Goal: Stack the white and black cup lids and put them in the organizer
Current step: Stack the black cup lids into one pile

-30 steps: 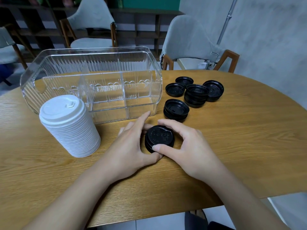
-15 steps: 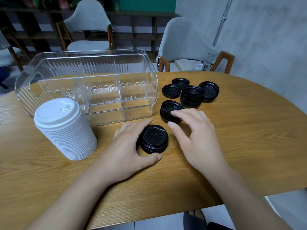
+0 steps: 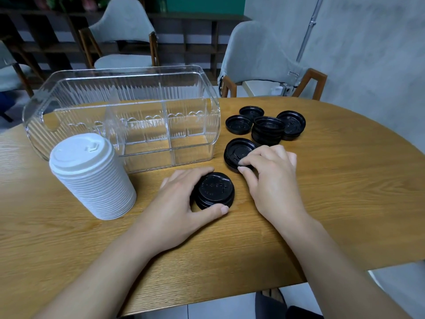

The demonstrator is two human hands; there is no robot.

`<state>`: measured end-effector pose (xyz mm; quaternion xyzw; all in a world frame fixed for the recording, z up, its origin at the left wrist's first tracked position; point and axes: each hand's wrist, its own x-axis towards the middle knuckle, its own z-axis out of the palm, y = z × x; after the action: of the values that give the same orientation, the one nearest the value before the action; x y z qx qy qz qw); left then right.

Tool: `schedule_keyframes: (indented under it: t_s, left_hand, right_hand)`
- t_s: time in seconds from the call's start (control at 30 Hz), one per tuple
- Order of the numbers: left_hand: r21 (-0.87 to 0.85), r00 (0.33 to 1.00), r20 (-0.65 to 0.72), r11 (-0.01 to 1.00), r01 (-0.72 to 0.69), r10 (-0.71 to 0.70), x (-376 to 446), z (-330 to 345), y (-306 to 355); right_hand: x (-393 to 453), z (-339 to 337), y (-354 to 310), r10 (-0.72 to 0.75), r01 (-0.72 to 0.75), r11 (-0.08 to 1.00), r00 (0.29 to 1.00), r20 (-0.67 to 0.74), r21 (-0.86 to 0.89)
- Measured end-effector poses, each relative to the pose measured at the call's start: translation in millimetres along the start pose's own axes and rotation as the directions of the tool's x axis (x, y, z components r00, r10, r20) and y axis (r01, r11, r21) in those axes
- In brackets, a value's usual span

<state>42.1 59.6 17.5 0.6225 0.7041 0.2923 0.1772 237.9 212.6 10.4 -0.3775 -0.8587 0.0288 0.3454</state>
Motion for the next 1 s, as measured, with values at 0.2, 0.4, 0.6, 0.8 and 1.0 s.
schedule_keyframes:
  t_s: [0.2, 0.4, 0.6, 0.8, 1.0]
  left_hand:
    - [-0.009, 1.0, -0.013, 1.0, -0.008, 0.008, 1, 0, 0]
    - [-0.029, 0.999, -0.05, 0.999, -0.02, 0.019, 1, 1, -1]
    - [-0.121, 0.989, -0.142, 0.992, -0.046, 0.028, 0, 0, 1]
    - [-0.228, 0.962, -0.269, 0.967, -0.114, 0.05, 1, -2, 6]
    - [-0.258, 0.939, -0.335, 0.951, -0.172, 0.08, 1, -3, 8]
  right_hand:
    - [-1, -7, -1, 0.053, -0.052, 0.996, 0.998, -0.021, 0.074]
    - [-1, -19, -7, 0.136, -0.126, 0.958, 0.99, -0.022, 0.256]
    - [-3, -40, -25, 0.219, -0.226, 0.819, 0.973, 0.076, 0.528]
    - [-7, -50, -39, 0.186, -0.465, 0.345, 0.885, 0.426, 0.815]
    - [-8, -46, -44, 0.076, -0.546, 0.186, 0.837, 0.542, 0.817]
